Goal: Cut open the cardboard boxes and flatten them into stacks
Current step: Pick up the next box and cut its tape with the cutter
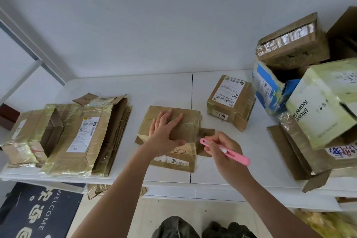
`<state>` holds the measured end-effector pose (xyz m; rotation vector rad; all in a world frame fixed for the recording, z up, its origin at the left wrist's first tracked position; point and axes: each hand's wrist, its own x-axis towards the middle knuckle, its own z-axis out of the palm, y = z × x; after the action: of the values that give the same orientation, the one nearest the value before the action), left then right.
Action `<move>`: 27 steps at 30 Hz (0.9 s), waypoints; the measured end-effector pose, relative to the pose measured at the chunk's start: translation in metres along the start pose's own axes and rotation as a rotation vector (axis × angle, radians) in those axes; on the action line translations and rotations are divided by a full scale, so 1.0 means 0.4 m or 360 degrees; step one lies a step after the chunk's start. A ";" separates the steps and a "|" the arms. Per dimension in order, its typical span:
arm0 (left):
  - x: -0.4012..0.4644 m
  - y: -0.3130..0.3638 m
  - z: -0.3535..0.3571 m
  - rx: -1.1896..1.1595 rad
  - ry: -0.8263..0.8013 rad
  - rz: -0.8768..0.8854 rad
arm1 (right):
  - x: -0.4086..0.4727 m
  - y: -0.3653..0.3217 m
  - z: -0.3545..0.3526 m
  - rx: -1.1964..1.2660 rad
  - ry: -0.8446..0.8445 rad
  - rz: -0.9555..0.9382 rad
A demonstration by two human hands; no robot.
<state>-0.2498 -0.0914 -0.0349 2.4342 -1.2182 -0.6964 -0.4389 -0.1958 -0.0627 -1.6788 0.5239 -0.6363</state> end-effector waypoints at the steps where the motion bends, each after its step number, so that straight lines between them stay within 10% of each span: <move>1: -0.002 0.003 -0.002 -0.0084 0.0012 -0.0003 | 0.015 -0.001 -0.009 0.0024 0.0046 -0.0043; 14: -0.071 -0.012 -0.018 -0.0236 0.0720 -0.1109 | 0.176 0.039 0.088 -0.0418 0.0143 -0.0464; 27: 0.023 0.066 -0.022 -0.0055 0.0225 -0.1013 | 0.117 0.023 0.025 0.0126 0.0309 -0.0123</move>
<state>-0.2574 -0.1136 -0.0173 2.7903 -0.3561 -0.6734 -0.3973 -0.2209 -0.0671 -1.5775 0.5661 -0.8716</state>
